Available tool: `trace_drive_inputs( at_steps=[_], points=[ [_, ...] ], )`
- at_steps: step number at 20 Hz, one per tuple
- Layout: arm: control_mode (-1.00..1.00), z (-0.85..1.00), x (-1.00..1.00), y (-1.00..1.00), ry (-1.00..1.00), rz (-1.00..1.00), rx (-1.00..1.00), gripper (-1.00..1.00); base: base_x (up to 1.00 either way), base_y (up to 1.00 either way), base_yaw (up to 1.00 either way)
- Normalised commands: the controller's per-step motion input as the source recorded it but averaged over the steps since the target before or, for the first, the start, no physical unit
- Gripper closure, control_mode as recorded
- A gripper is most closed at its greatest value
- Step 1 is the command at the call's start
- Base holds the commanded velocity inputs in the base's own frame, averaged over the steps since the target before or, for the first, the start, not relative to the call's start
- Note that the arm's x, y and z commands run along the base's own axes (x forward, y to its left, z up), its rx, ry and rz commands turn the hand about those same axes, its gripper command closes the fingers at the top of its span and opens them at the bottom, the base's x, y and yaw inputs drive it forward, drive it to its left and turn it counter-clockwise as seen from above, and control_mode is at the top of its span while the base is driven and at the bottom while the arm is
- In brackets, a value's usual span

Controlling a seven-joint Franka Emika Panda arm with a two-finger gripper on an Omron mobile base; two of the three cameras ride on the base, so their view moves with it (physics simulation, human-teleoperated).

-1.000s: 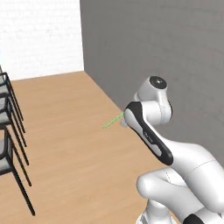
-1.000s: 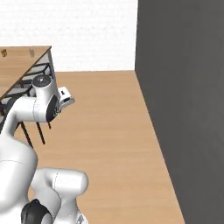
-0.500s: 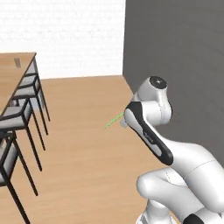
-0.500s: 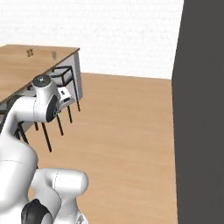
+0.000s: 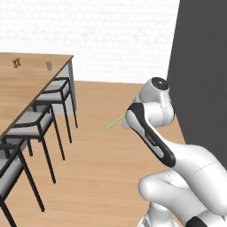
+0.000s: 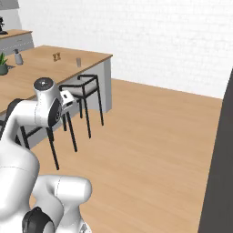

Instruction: Take a straw from the drawer in front and place it inside the glass cup on the dining counter.

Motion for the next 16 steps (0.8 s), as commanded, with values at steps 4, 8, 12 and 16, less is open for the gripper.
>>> trace_drive_inputs(
  at_steps=[4, 8, 12, 16],
  points=[
    [1.0, 0.0, 0.0, 0.0, 0.0, 0.0, 0.0, 1.0, 0.94, -0.64, 0.45],
    [1.0, 0.0, 0.0, 0.0, 0.0, 0.0, 0.0, 1.0, 0.92, -0.67, 0.43],
    [1.0, 0.0, 0.0, 0.0, 0.0, 0.0, 0.0, 1.0, 0.91, -0.7, 0.42],
    [1.0, 0.0, 0.0, 0.0, 0.0, 0.0, 0.0, 1.0, 0.9, -0.71, 0.41]
  ],
)
